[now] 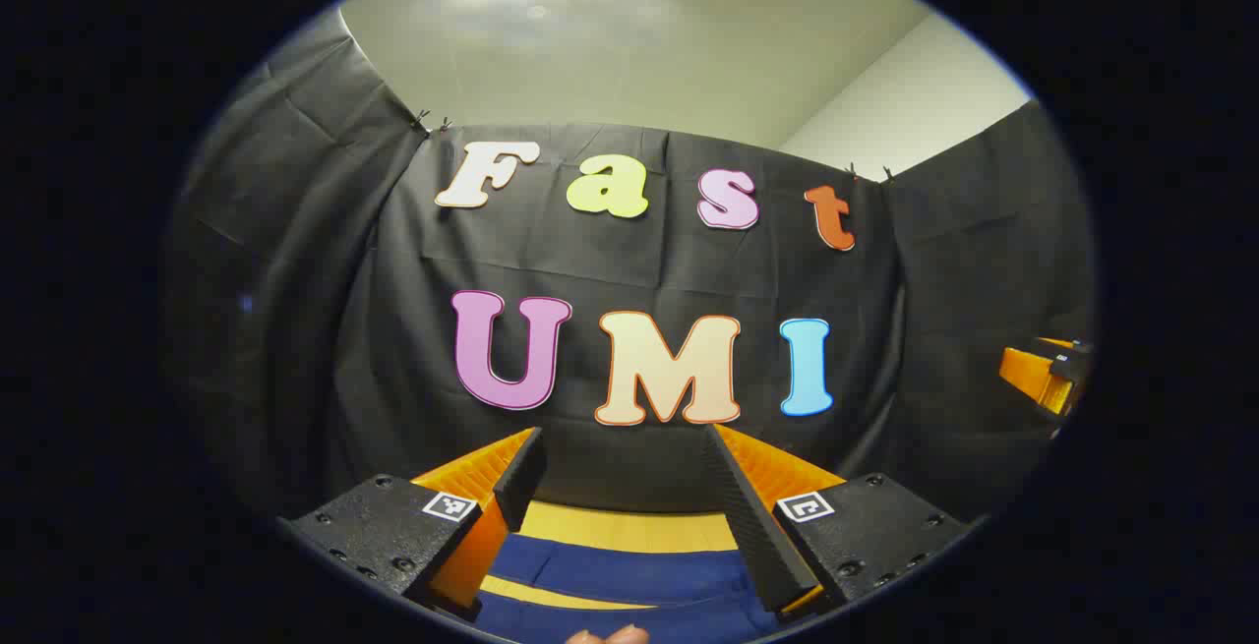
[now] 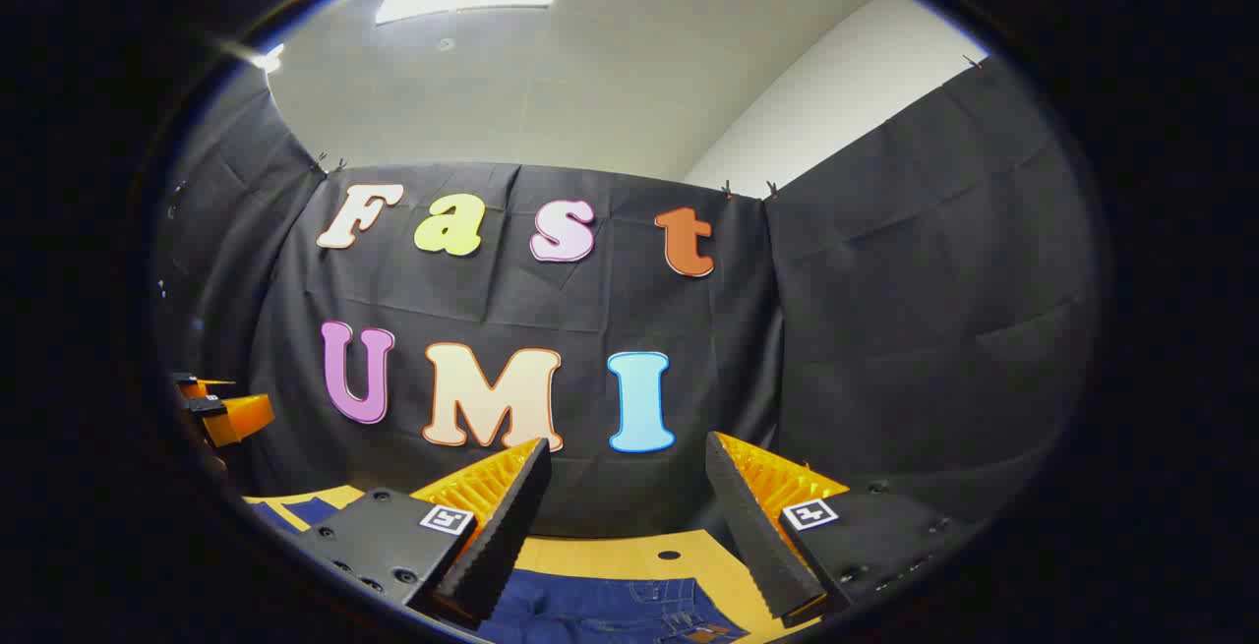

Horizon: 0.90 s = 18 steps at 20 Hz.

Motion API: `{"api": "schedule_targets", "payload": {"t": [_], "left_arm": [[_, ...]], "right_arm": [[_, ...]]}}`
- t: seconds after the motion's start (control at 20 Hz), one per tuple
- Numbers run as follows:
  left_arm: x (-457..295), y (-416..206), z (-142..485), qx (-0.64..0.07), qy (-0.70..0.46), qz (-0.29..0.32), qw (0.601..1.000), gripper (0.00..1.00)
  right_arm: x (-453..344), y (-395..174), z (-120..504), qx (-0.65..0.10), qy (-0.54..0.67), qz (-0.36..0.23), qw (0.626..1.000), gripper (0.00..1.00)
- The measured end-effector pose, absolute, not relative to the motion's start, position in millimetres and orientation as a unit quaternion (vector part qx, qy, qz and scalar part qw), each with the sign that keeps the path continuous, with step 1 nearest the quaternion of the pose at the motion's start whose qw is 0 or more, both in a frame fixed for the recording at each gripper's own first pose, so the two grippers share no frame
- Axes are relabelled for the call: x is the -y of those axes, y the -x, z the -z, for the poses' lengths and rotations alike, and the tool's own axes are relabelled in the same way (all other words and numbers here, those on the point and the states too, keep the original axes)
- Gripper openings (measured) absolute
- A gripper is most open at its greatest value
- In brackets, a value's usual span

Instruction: Grasp the waist and the cuffs of the jeans and fold them to make the two legs overlap; first hold the waist and fold one-third of the jeans toward the cuffs, then hold the cuffs and fold the remaining one-third in the same direction to finish folding.

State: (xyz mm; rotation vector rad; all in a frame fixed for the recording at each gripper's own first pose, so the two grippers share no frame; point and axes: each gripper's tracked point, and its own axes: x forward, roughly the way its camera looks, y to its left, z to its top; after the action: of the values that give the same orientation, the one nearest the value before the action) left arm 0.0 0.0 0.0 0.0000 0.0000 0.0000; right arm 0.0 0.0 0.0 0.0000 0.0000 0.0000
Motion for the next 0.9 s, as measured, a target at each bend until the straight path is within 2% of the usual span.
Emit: {"api": "schedule_targets", "payload": {"t": [0.25,0.45,0.5,0.65,0.7,0.75,0.8,0.9], "left_arm": [[-8.2,-1.5,19.9,-0.026,-0.029,-0.018,0.999,0.94],[-44.3,13.0,39.2,-0.056,-0.12,-0.038,0.99,0.96],[-59.4,19.1,45.8,-0.07,-0.146,-0.044,0.986,0.95],[-103.4,37.9,75.3,-0.117,-0.193,-0.042,0.973,0.95],[-121.7,41.9,86.6,-0.143,-0.207,-0.044,0.967,0.95],[-138.9,49.7,97.9,-0.17,-0.221,-0.044,0.959,1.0],[-151.9,53.6,105.2,-0.179,-0.236,-0.037,0.954,1.0],[-185.9,62.2,121.3,-0.211,-0.269,-0.037,0.939,0.95]], "right_arm": [[-19.3,-17.2,19.5,-0.002,0.017,-0.058,0.998,0.98],[-60.4,-32.7,48.1,-0.006,0.024,-0.139,0.99,0.98],[-71.4,-36.2,56.7,-0.01,0.023,-0.153,0.988,0.95],[-102.5,-41.7,66.0,-0.014,0.018,-0.164,0.986,1.0],[-116.4,-42.4,64.4,-0.015,0.013,-0.166,0.986,0.98],[-132.5,-42.4,65.1,-0.013,0.005,-0.176,0.984,0.98],[-150.5,-43.0,63.0,-0.007,-0.001,-0.188,0.982,0.98],[-172.0,-47.5,70.4,-0.012,0.003,-0.193,0.981,0.98]]}}
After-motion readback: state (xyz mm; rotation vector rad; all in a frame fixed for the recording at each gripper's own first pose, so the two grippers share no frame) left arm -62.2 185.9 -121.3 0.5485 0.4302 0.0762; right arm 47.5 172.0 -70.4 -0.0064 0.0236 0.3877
